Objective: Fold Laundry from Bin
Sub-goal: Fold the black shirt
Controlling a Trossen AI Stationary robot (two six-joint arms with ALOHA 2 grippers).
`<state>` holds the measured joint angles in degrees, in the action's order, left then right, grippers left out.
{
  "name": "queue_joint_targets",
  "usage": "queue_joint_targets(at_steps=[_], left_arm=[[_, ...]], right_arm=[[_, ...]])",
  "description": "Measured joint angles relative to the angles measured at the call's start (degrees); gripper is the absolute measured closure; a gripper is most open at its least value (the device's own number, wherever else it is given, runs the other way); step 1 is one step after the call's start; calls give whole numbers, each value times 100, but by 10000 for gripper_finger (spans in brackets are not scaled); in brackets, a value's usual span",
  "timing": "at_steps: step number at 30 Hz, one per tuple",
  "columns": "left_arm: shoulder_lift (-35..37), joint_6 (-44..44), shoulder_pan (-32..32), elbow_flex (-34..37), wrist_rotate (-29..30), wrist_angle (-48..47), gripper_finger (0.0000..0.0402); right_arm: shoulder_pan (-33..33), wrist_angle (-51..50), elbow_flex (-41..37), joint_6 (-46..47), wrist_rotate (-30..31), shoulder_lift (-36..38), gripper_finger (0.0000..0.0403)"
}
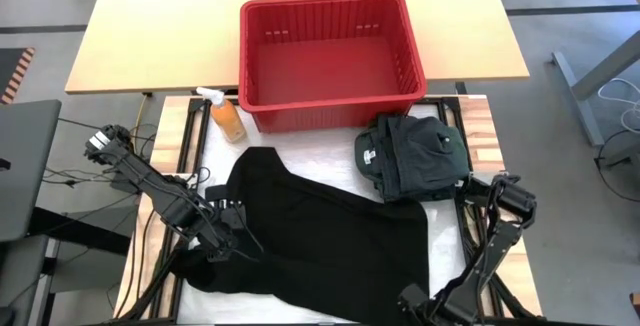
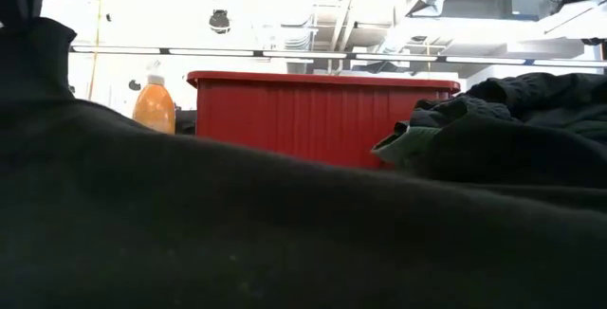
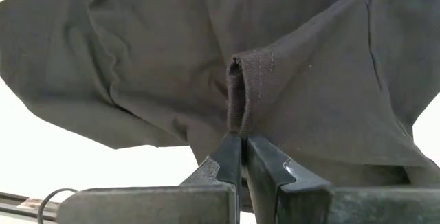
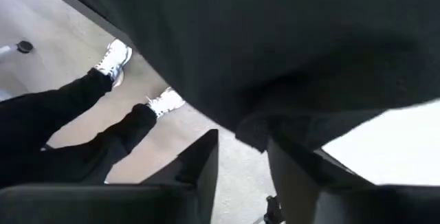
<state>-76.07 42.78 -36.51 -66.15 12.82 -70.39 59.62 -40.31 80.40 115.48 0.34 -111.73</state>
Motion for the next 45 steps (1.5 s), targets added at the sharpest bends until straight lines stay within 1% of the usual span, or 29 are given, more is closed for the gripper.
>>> queue_joint_targets(at_steps=[4, 6, 8, 11, 15, 16, 17, 20, 23, 27, 29, 31, 34, 38, 42, 45], left_arm=[[0, 36, 0, 0, 2, 8, 401], [0, 37, 0, 0, 4, 38, 401], [0, 37, 0, 0, -15, 46, 401], [0, 35, 0, 0, -112, 46, 401], [0, -6, 0, 0, -136, 47, 401], [0, -4, 0, 0, -130, 46, 401], [0, -4, 0, 0, -116, 46, 401], [0, -4, 0, 0, -104, 46, 401], [0, -8, 0, 0, -103, 48, 401], [0, -12, 0, 0, -102, 48, 401], [0, -26, 0, 0, -101, 48, 401], [0, -28, 0, 0, -101, 48, 401], [0, -32, 0, 0, -101, 48, 401], [0, -32, 0, 0, -101, 48, 401], [0, -57, 0, 0, -103, 133, 402], [0, -68, 0, 0, -150, 211, 396]], right_arm=[[-54, -10, 0, -6, -70, -213, 220], [-97, -27, -2, 32, -217, -358, 219], [-107, -37, 2, 92, -337, -381, 229], [-84, -187, 2, 221, -318, -352, 273], [20, -356, -2, 256, -315, -283, 365], [51, -337, -2, 254, -326, -275, 381], [87, -324, -2, 258, -335, -275, 386], [187, -249, -2, 360, -399, -275, 374], [253, -230, -2, 353, -650, -275, 363], [336, -260, -2, 303, -1009, -264, 378], [392, -263, 3, 304, -1056, -255, 387], [443, -283, 45, 272, -1067, -253, 389], [474, -302, 90, 117, -1056, -253, 366], [492, -501, 216, -156, -1049, -251, 309], [490, -1108, 479, -340, -1098, -251, 246], [490, -1732, 878, -619, -1095, -251, 200]])
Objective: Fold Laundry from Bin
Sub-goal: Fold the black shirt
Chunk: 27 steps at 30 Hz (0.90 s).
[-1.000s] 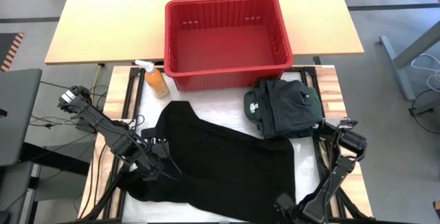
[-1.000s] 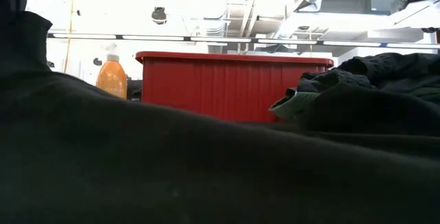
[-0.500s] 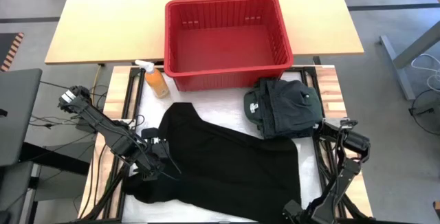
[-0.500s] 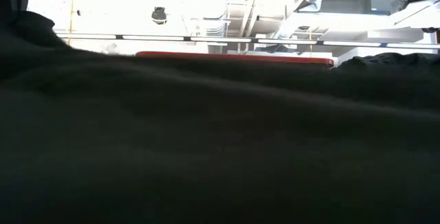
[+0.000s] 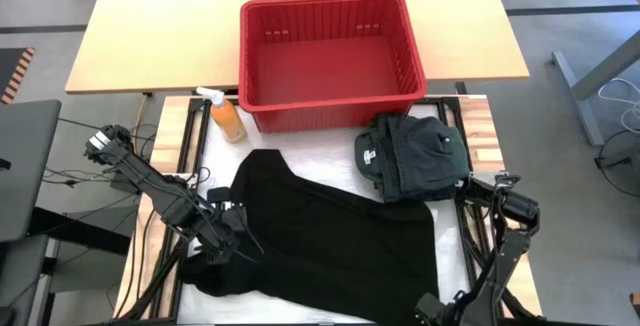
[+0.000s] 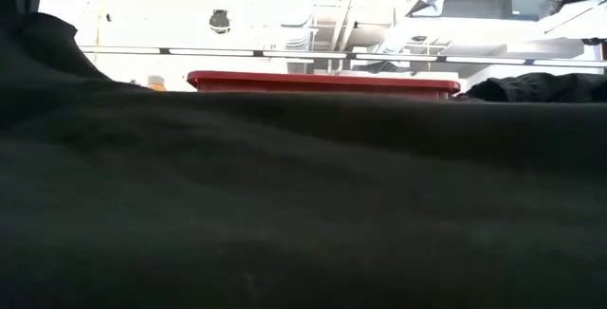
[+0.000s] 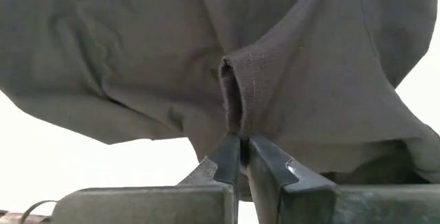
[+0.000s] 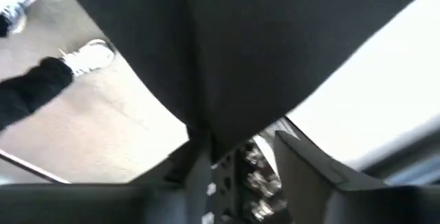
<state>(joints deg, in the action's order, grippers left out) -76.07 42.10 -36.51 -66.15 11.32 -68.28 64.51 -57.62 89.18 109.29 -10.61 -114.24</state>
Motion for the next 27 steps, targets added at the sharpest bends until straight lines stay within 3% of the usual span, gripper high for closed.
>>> queue_joint_targets(at_steps=[5, 10, 16, 18, 23, 27], left_arm=[[0, -269, 1, 0, -216, 156, 355], [0, -564, 76, -17, -356, 24, 302], [2, -456, 280, -14, -220, -640, 263], [4, -376, 342, 217, -217, -630, 261], [2, -424, 502, 1125, -364, -58, 260], [2, -457, 909, 1805, -179, 616, 260]], right_arm=[[2, -1020, 826, -376, 326, 4, 155], [0, -1562, 1424, -484, 687, 13, 148], [189, -1507, 1459, -109, 825, -2, 148], [238, -1497, 1459, 107, 1198, -4, 148], [116, -1326, 1459, 317, 2830, -10, 148], [-112, -1303, 1457, 127, 3351, -39, 148]])
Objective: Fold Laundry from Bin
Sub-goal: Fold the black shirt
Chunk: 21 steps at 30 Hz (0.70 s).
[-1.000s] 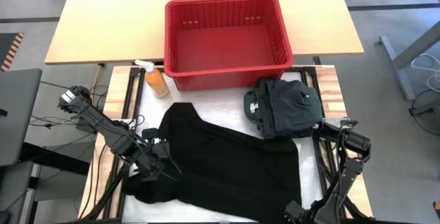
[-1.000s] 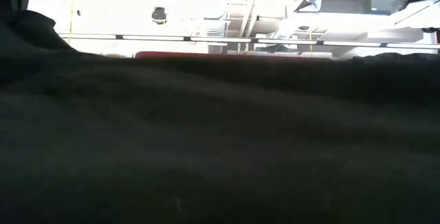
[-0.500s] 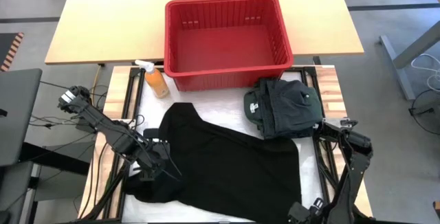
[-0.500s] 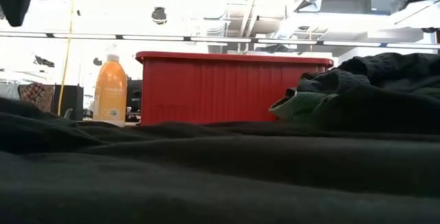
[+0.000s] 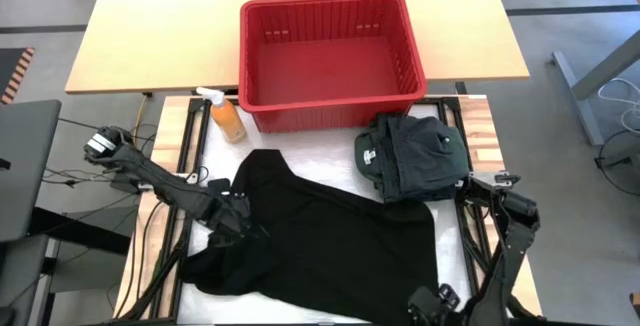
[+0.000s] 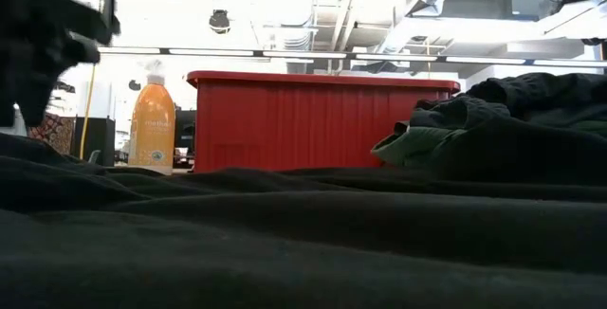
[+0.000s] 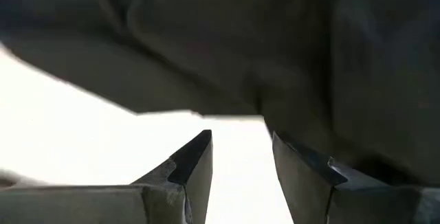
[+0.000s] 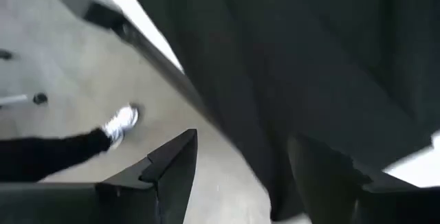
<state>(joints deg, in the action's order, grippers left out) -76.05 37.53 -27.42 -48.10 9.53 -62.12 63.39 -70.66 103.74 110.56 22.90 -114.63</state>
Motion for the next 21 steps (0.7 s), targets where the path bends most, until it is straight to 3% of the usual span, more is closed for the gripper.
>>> queue_joint_targets(at_steps=[7, 12, 16, 19, 21], left_arm=[[0, -669, 907, 919, 311, 1820, 260], [33, -1180, 1759, 1621, 86, 2152, 260], [38, -1177, 2366, 1757, 547, 2332, 260], [7, -1146, 2639, 1544, 800, 2452, 260], [-10, -1298, 2835, 1420, 734, 2640, 260]], right_arm=[[-454, 37, 0, -707, 275, 0, 148], [-758, 148, 0, -1130, 434, 0, 148], [-1052, 366, -10, -1512, 1103, 0, 148], [-1509, 1023, -249, -2184, 1529, 4, 148], [-1929, 2026, -519, -3049, 1494, 1, 148]])
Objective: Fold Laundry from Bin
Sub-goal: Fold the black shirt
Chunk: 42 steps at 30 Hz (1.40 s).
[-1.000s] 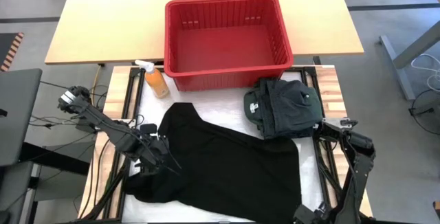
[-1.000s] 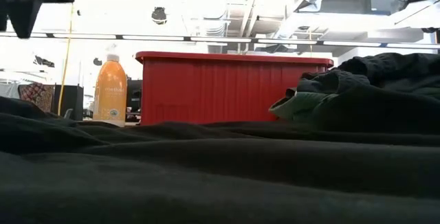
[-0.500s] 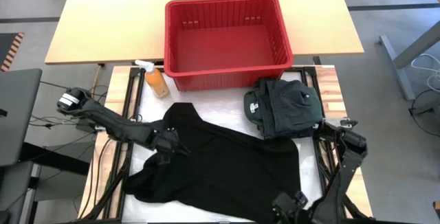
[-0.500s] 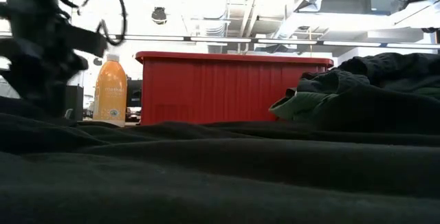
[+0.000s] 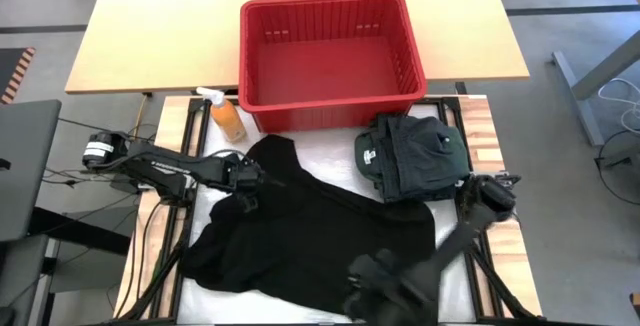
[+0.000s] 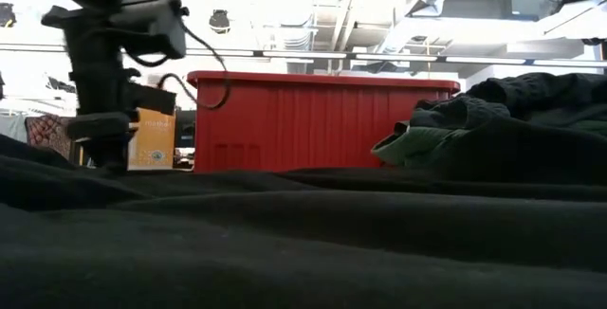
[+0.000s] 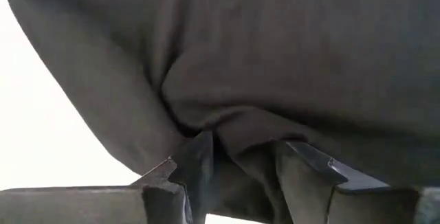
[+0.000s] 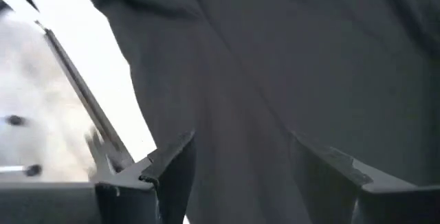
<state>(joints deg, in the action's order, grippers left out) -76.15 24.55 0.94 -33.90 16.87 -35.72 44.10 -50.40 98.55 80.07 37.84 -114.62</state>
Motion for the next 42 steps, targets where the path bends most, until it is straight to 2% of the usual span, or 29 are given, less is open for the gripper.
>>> queue_joint_targets(at_steps=[4, 6, 8, 11, 14, 17, 20, 23, 27, 29, 31, 34, 37, 40, 42], left_arm=[[-39, -469, 542, -86, -10, 317, 260], [-161, -624, 907, -75, -3, 285, 260], [-336, -780, 1251, -84, -10, 239, 260], [-663, -990, 1685, -123, -41, 222, 260], [-791, -1025, 1897, -139, 451, 272, 260], [-807, -807, 1971, -210, 1227, 54, 260], [-688, -819, 1977, -389, 1580, -270, 260], [-463, -925, 1965, -602, 1659, -532, 260], [99, -1113, 1896, -1015, 1621, -714, 260], [451, -1241, 1836, -1262, 1381, -705, 260], [803, -1328, 1754, -1400, 859, -712, 260], [1178, -1222, 1627, -1459, 391, -752, 260], [1291, -902, 1492, -1439, 18, -984, 260], [1254, -515, 1112, -1235, -1025, -813, 260], [1200, -168, 668, -1030, -1425, -496, 260]], right_arm=[[-889, 2958, -698, -2371, -714, -1, 148], [-1293, 3844, -944, -3221, -1060, -3, 148], [-1639, 4363, -1076, -3622, -1294, -3, 149], [-2012, 4597, -1238, -3844, -1724, -1, 154], [-2145, 4637, -1395, -3812, -1930, -120, 159], [-2116, 4583, -1467, -3472, -2032, -403, 164], [-1990, 4244, -1478, -2852, -2048, -630, 166], [-1834, 3981, -1478, -2351, -1894, -641, 169], [-1512, 3472, -1470, -1930, -1256, -272, 175], [-1286, 2972, -1463, -1587, -1199, -101, 177], [-961, 2477, -1456, -1160, -1208, -38, 180], [-437, 1692, -1521, -215, -1244, -47, 184], [16, 1578, -1790, 807, -1252, -38, 190], [388, 1573, -2142, 1680, -1346, -43, 197], [630, 1526, -2350, 2163, -1393, -36, 202]])
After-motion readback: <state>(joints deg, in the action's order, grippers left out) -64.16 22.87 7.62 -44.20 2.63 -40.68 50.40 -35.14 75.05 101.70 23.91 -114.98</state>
